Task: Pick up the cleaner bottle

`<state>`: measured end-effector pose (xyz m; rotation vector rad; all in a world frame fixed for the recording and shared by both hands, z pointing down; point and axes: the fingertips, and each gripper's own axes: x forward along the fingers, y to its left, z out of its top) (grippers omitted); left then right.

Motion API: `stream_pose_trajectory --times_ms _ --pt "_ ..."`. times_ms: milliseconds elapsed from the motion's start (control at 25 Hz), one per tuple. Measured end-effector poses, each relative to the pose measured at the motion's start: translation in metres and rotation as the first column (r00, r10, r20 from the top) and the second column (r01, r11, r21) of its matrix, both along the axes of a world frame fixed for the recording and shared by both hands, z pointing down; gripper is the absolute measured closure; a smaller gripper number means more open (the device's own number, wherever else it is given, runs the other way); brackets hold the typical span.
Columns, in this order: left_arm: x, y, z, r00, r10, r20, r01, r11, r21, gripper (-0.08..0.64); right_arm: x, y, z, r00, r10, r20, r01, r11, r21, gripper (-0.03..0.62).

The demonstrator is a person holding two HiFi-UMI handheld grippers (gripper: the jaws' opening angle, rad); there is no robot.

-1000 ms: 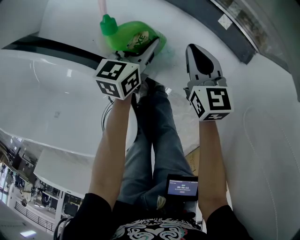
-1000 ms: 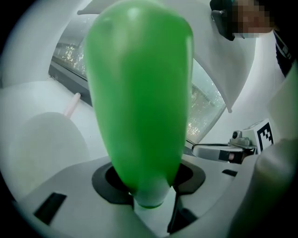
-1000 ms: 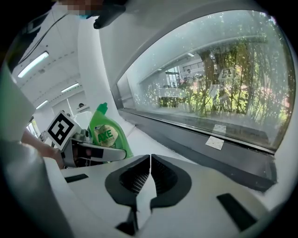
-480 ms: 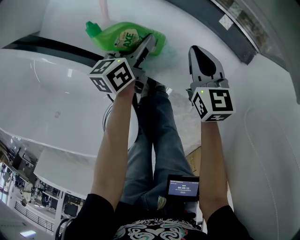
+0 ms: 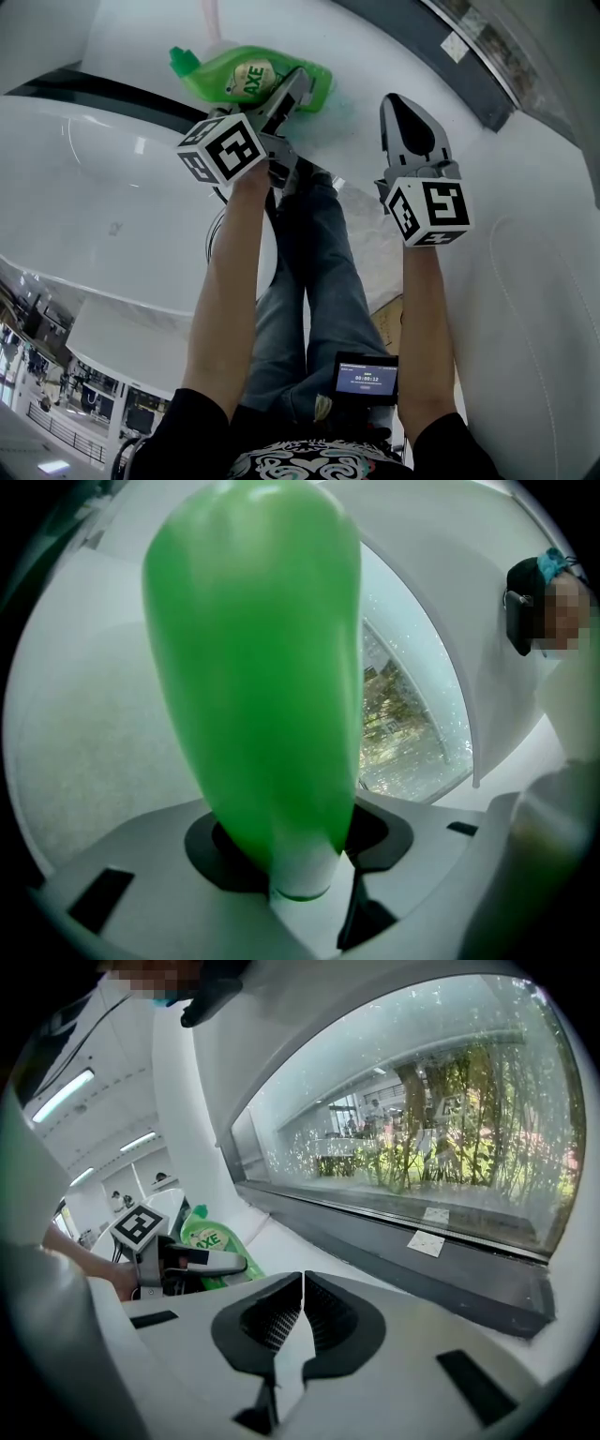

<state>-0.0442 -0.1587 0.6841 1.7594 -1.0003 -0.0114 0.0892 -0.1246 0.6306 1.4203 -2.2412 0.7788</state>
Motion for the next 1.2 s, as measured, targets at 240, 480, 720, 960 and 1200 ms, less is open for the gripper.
stream_pose_trajectory --times_ms 240,480,720,960,1200 --pt "-0.001 0.001 0.0 0.992 -0.06 -0.108 0.056 0.998 -0.036 0.354 0.007 -0.001 0.001 1.0 0.01 0.006 -0.01 1.0 -0.005 0.563" --pt "-0.002 0.009 -0.002 0.971 -0.118 -0.206 0.099 0.99 -0.101 0.356 0.013 -0.002 0.001 0.999 0.03 0.014 -0.03 1.0 -0.006 0.563" --pt "0.011 0.007 -0.014 0.901 -0.19 -0.39 0.141 0.978 -0.151 0.356 0.013 0.0 0.002 0.998 0.048 0.045 -0.048 0.999 -0.013 0.563" --pt "0.015 0.004 -0.037 0.853 -0.179 -0.491 0.141 0.983 -0.114 0.356 0.013 -0.001 -0.005 0.986 0.093 0.141 -0.092 0.996 -0.017 0.563" --pt "0.014 0.002 -0.052 0.806 -0.194 -0.559 0.164 0.981 -0.103 0.356 0.011 -0.002 -0.007 0.992 0.068 0.108 -0.069 0.998 -0.002 0.563"
